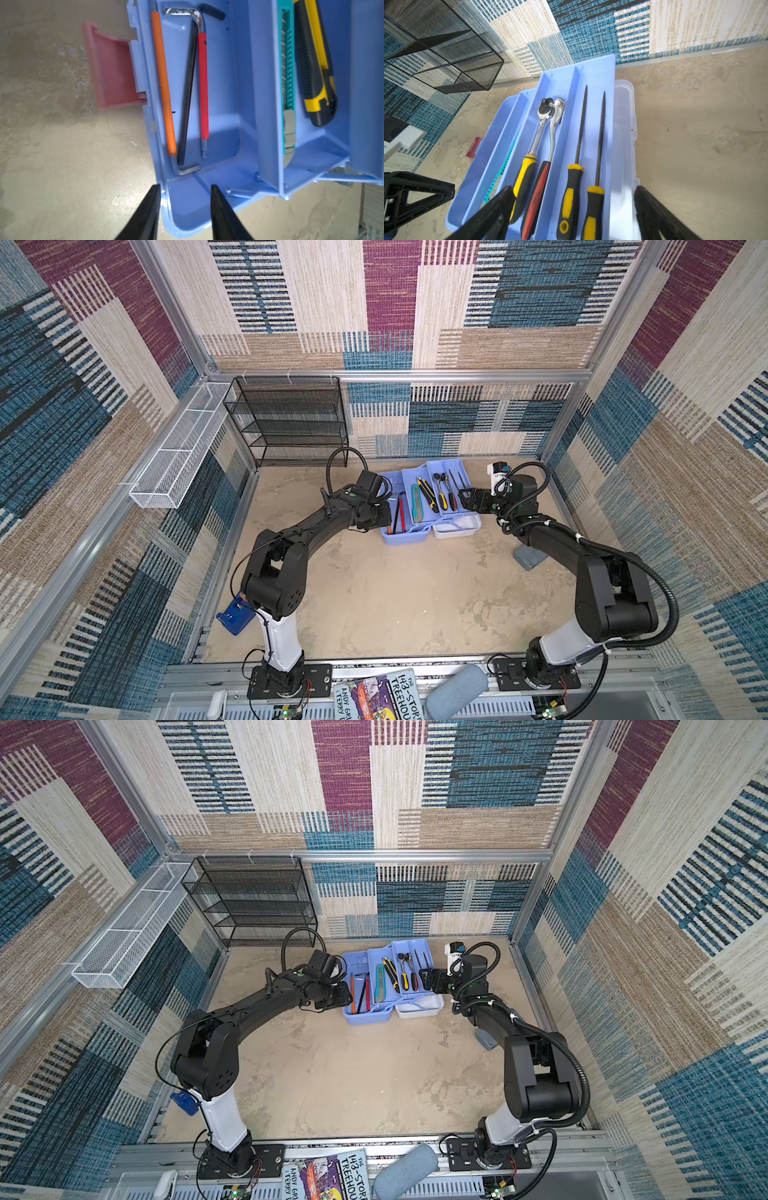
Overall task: Pack the tool kit
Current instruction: 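Open the left gripper to release the red key while the right gripper grips the lid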
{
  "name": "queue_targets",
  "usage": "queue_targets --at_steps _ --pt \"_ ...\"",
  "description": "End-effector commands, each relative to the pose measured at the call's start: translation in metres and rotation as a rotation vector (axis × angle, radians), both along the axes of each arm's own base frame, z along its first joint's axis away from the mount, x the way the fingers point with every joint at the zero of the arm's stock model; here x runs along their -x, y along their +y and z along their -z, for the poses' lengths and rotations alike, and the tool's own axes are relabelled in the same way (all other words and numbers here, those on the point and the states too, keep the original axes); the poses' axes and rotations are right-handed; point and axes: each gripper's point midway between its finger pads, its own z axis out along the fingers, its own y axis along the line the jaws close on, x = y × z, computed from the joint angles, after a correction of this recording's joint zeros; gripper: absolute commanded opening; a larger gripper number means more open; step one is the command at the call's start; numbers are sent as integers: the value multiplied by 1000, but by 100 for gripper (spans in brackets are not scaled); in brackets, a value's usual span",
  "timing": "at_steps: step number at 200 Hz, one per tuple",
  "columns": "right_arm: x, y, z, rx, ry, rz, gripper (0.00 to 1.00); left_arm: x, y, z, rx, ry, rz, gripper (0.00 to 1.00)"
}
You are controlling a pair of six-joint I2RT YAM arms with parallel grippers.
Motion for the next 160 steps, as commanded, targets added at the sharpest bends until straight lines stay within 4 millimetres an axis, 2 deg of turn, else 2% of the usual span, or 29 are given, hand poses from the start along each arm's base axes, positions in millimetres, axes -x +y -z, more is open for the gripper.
queue_targets --at_steps 1,43,111,160 --pt "-5 2 -5 -16 -23 -7 91 -1 4 4 -34 -7 11 44" --pt "-6 6 -6 -33 -22 -32 87 3 6 13 -45 19 14 44" --pt "-7 16 7 -87 36 -70 79 -3 -16 19 16 43 54 42" --pt "-4 20 -3 -107 25 -91 74 1 -28 19 36 40 72 41"
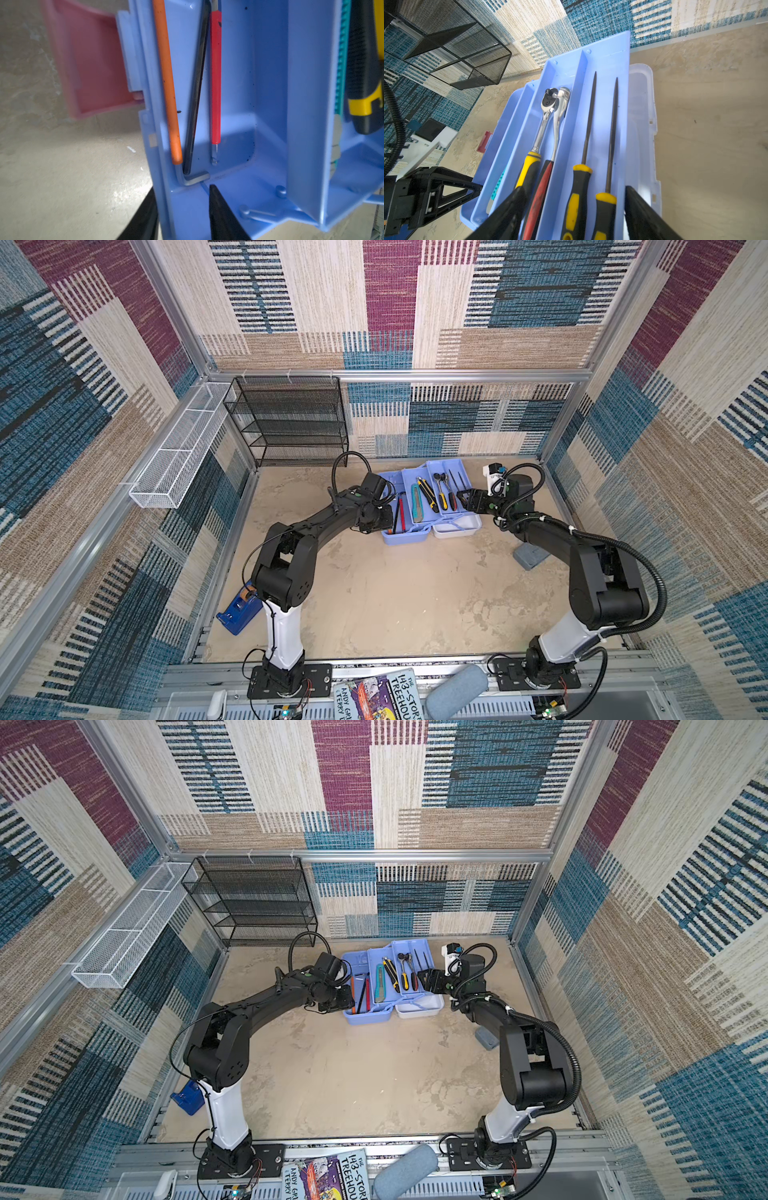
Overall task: Pack the tool kit
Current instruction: 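Open the left gripper to release the red key while the right gripper grips the lid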
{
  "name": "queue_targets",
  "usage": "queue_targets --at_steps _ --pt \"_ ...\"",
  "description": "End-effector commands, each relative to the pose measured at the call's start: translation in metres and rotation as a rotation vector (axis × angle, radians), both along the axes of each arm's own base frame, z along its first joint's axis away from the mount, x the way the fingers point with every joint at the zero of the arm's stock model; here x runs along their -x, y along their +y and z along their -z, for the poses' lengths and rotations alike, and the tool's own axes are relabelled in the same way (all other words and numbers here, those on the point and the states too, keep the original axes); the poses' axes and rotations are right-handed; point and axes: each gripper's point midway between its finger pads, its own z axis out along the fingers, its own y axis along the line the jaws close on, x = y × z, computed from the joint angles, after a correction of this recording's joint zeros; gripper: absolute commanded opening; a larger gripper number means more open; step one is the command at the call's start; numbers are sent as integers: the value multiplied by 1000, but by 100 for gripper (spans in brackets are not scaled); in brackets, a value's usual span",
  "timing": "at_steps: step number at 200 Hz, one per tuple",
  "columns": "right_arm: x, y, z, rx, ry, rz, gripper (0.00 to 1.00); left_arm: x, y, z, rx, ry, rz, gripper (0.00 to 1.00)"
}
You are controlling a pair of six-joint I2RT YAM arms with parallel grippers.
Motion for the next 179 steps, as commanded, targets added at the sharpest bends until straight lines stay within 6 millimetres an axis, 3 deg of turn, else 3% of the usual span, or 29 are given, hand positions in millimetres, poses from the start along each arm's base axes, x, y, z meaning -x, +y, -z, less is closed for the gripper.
queue_targets --at_steps 1,72,138,179 --pt "0 7 -16 -33 -32 -32 74 1 -18 -6 54 -14 48 41" --pt "5 11 -21 -71 -28 -45 69 3 -31 -11 80 -25 63 40" --pt "13 14 -45 -106 -66 -57 67 7 -42 -12 93 -30 79 40" --pt "18 17 -36 -119 -40 -62 65 7 -47 -13 102 -33 82 40"
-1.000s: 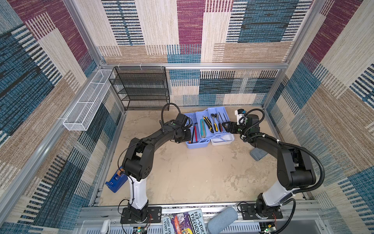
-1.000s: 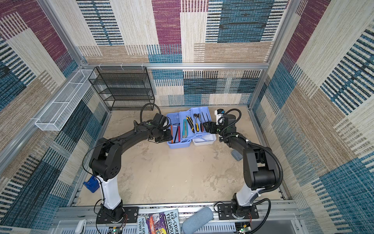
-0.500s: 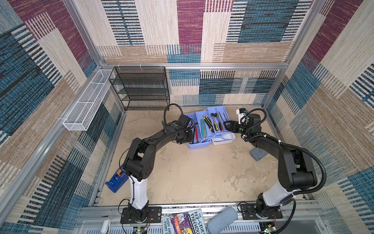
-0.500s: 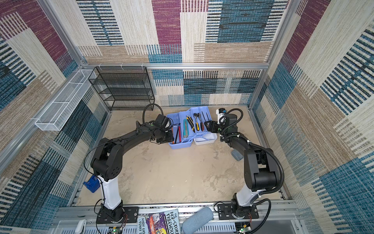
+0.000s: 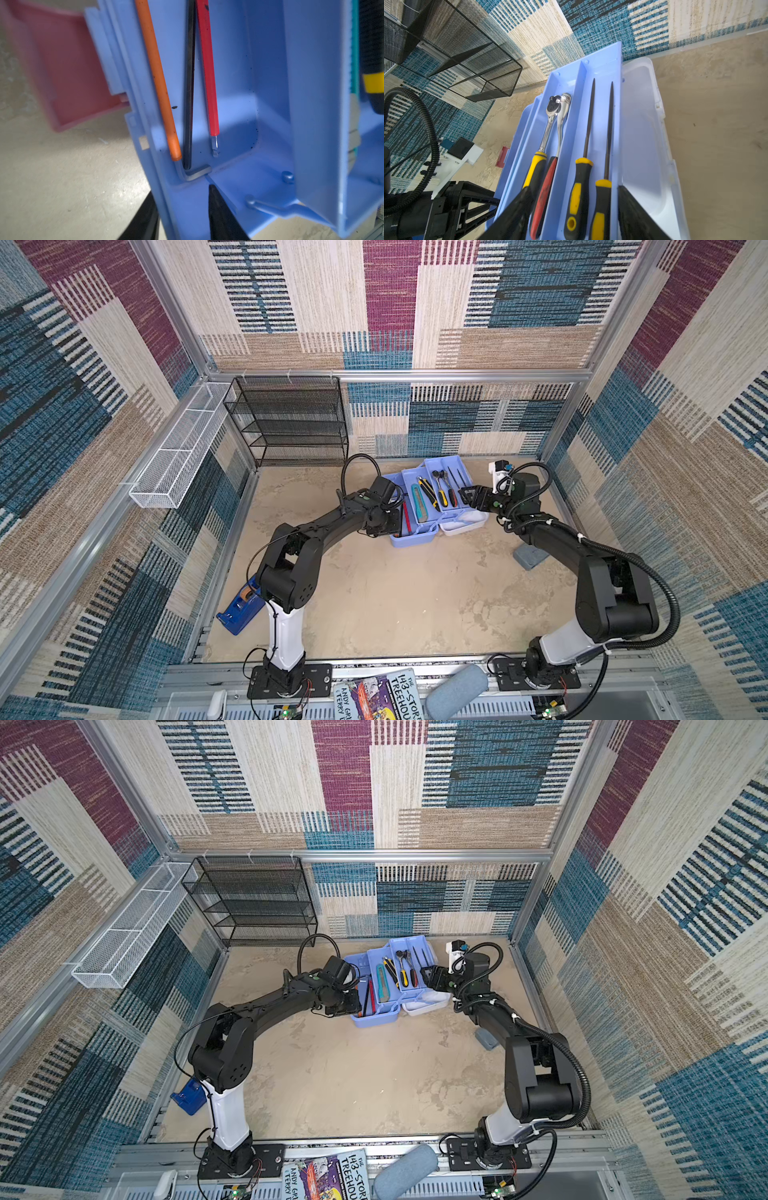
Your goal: Pack the tool kit
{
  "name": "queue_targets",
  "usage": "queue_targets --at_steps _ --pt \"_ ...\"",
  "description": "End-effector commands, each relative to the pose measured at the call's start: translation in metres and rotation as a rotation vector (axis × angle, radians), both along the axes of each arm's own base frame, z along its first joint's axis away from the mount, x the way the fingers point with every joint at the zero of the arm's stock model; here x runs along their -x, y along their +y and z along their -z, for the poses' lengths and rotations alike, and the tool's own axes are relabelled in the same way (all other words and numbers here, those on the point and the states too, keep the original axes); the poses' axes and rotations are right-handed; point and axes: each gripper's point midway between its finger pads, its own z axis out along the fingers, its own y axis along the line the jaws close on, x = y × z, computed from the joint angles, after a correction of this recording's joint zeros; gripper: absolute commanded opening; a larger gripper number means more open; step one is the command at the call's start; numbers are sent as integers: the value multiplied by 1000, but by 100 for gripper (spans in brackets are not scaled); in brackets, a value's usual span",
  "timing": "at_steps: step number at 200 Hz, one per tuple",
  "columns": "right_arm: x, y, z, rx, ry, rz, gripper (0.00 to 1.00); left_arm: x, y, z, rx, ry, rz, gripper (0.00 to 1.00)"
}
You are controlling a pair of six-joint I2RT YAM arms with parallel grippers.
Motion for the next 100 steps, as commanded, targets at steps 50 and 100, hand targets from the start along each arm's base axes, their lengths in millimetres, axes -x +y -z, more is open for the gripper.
queue_targets --at_steps 50,100 --pt "10 32 -20 -63 -38 -97 64 -5 -24 -16 105 -45 38 40" --pt "11 58 -27 -13 -43 -106 64 -4 -23 -15 110 -49 32 40"
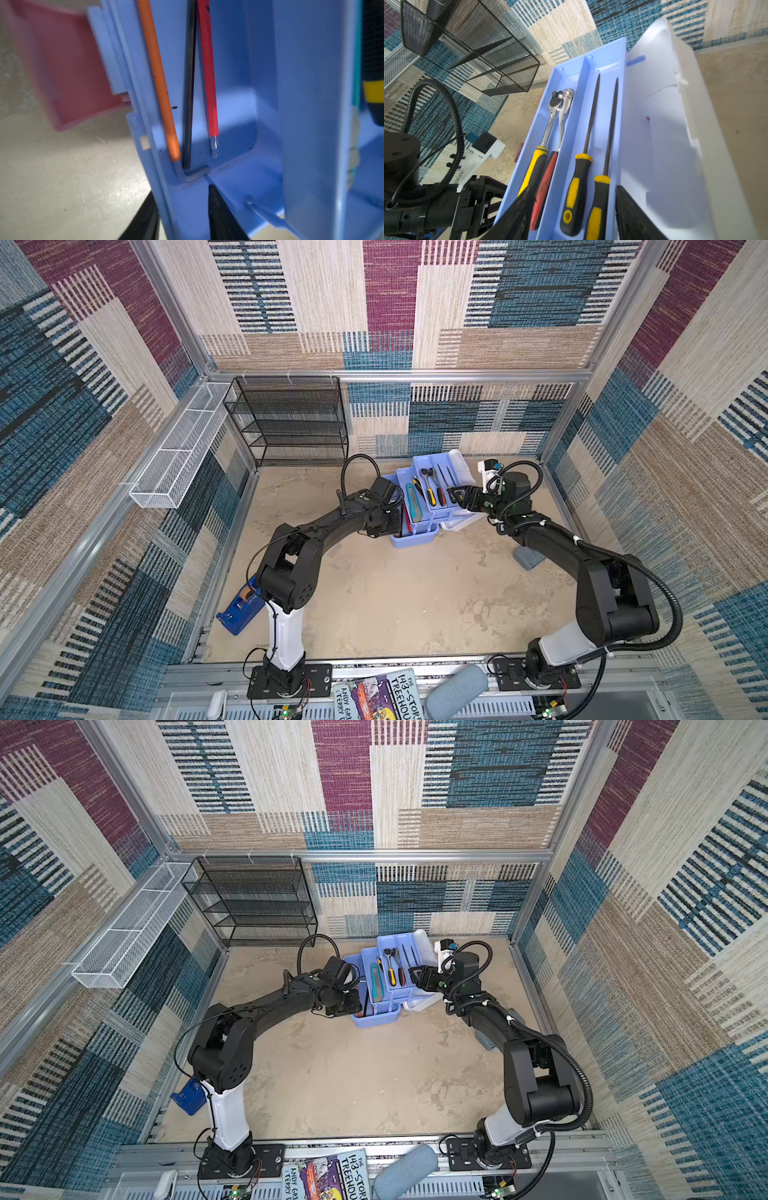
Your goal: Pack the tool kit
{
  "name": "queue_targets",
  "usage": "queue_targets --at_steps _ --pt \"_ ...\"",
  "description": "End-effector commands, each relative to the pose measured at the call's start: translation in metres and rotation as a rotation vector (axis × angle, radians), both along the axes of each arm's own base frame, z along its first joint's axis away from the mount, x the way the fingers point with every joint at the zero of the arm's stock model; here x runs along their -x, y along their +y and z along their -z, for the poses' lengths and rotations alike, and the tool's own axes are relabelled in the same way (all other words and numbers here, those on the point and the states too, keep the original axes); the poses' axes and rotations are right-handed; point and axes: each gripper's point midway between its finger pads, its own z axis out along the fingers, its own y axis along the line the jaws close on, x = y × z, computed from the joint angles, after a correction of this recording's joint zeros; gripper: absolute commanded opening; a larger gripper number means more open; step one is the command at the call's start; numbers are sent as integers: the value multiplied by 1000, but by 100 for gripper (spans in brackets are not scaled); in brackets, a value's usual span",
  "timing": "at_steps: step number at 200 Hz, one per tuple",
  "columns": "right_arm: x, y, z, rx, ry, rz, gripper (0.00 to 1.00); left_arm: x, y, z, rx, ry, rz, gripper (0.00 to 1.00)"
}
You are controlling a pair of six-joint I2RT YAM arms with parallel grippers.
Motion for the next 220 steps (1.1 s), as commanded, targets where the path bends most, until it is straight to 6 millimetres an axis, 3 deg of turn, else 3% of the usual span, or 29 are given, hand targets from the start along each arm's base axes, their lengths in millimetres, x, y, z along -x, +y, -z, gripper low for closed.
queue_targets --at_steps 1,81,117,150,193,220 --pt "2 15 -10 -6 -21 -35 64 -6 -20 -16 98 -54 36 40" --pt "4 32 -5 43 -11 -37 63 2 -4 -19 84 -67 -34 41" --pt "5 34 -4 74 -17 -29 63 -2 14 -44 24 -132 -85 42" --pt "6 37 -3 70 -17 -43 63 -7 16 -65 13 -172 -83 42" --pt "6 43 -4 53 -22 -67 63 -2 10 -47 26 -109 -75 42" --pt "5 43 -4 60 -25 -64 63 -6 10 -58 39 -149 -80 42"
